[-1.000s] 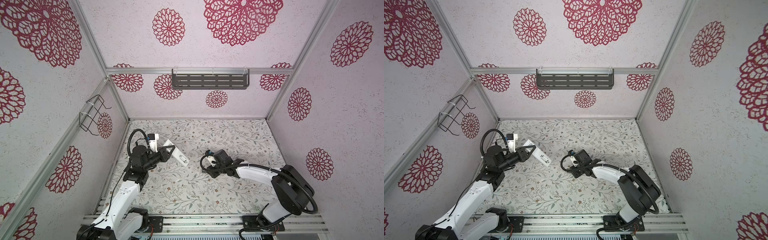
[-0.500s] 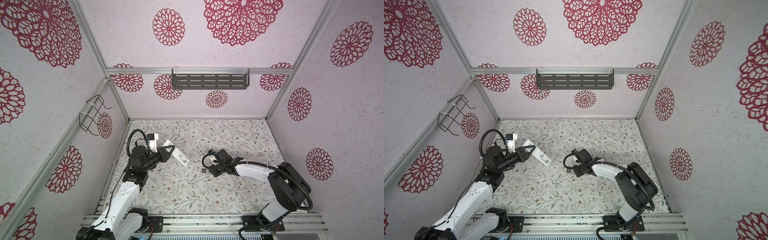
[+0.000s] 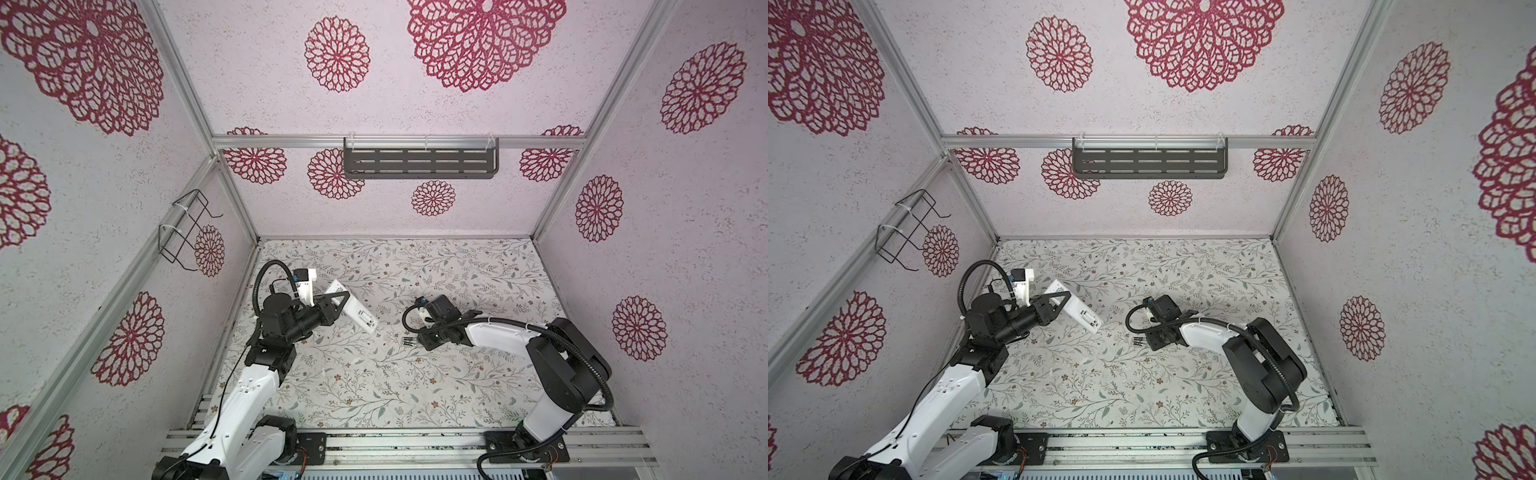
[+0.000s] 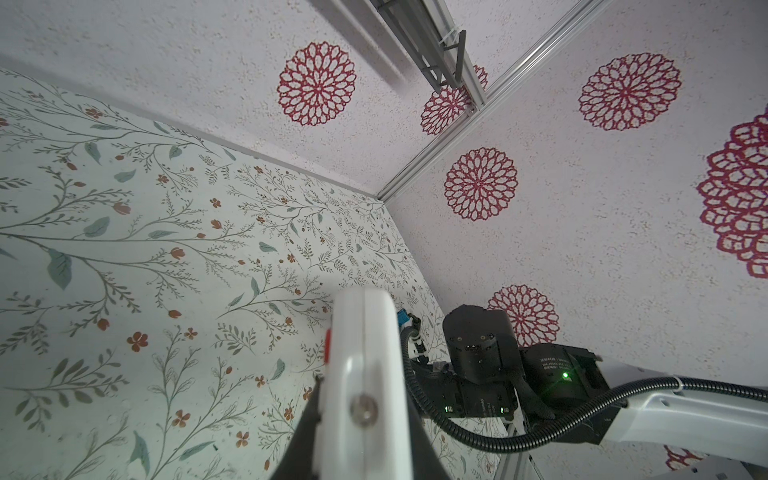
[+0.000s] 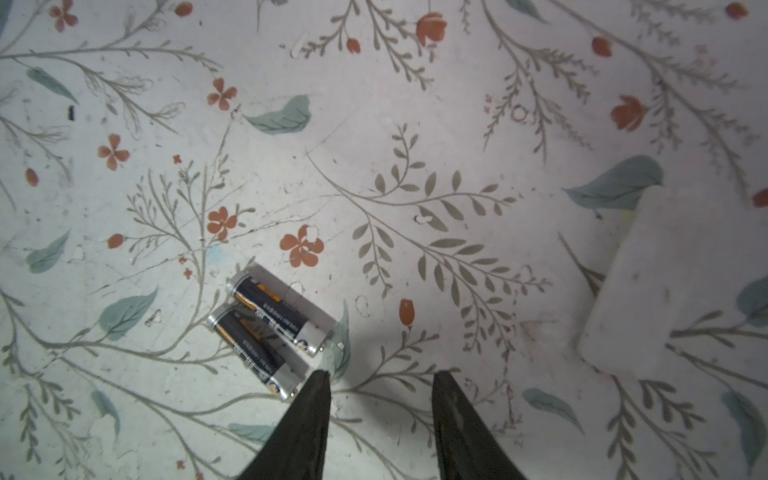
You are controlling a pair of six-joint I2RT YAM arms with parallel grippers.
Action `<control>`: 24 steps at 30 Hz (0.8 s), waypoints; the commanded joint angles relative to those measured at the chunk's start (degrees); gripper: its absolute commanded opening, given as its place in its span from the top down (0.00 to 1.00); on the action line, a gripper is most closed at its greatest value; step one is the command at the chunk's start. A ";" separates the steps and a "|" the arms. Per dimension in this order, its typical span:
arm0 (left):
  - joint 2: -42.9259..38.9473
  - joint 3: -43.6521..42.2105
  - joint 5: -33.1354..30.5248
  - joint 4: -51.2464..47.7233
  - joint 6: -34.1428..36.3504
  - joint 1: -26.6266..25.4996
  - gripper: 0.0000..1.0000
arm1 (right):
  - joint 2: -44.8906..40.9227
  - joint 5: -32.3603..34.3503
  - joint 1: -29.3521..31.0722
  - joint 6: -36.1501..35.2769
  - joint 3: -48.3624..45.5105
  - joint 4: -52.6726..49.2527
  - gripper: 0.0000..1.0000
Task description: Load the batteries into the remote control
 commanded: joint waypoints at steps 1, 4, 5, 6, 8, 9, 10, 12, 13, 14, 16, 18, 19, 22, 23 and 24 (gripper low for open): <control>-1.38 -0.41 0.48 2.48 -0.01 0.18 0.89 | 0.59 0.66 -0.15 1.09 1.64 -0.87 0.56; -1.41 -0.34 0.47 2.51 0.03 0.17 0.89 | 1.01 1.10 -0.15 1.22 2.15 -1.24 0.56; -1.41 -0.37 0.48 2.59 0.04 0.18 0.89 | 1.31 1.38 -0.24 1.27 2.43 -1.52 0.56; -1.40 -0.34 0.48 2.60 0.02 0.18 0.89 | 1.58 1.52 -0.33 1.31 2.57 -1.66 0.56; -1.50 -0.32 0.56 2.60 0.04 0.16 0.89 | 1.91 1.74 -0.42 1.43 2.90 -1.85 0.56; -1.52 -0.32 0.63 2.61 0.02 0.18 0.89 | 1.94 1.65 -0.42 1.40 2.88 -1.71 0.56; -1.59 -0.32 0.67 2.60 0.03 0.21 0.89 | 2.03 1.65 -0.42 1.39 2.95 -1.60 0.56; -1.68 -0.31 0.65 2.60 -0.02 0.24 0.89 | 1.97 1.00 -0.40 1.32 3.05 -1.44 0.56; -1.69 -0.32 0.65 2.60 -0.03 0.25 0.89 | 2.04 0.75 -0.42 1.31 3.06 -1.33 0.56; -1.69 -0.32 0.65 2.60 0.03 0.25 0.89 | 1.97 0.60 -0.42 1.32 3.10 -1.15 0.56; -1.76 -0.29 0.66 2.60 0.01 0.28 0.89 | 1.92 0.33 -0.42 1.31 3.12 -0.85 0.56; -1.85 -0.23 0.69 2.55 -0.01 0.25 0.89 | 2.12 0.18 -0.42 1.25 3.38 -0.67 0.56; -1.85 -0.23 0.66 2.51 0.03 0.27 0.89 | 2.28 0.06 -0.42 1.31 3.57 -0.63 0.56; -1.94 -0.19 0.69 2.27 0.10 0.27 0.89 | 2.53 -0.07 -0.42 1.16 4.02 -0.74 0.56; -1.94 -0.15 0.65 2.20 0.13 0.27 0.89 | 2.48 -0.02 -0.39 1.32 4.11 -0.73 0.56; -2.03 -0.08 0.73 2.16 0.15 0.25 0.89 | 2.48 0.06 -0.33 1.19 4.16 -0.85 0.56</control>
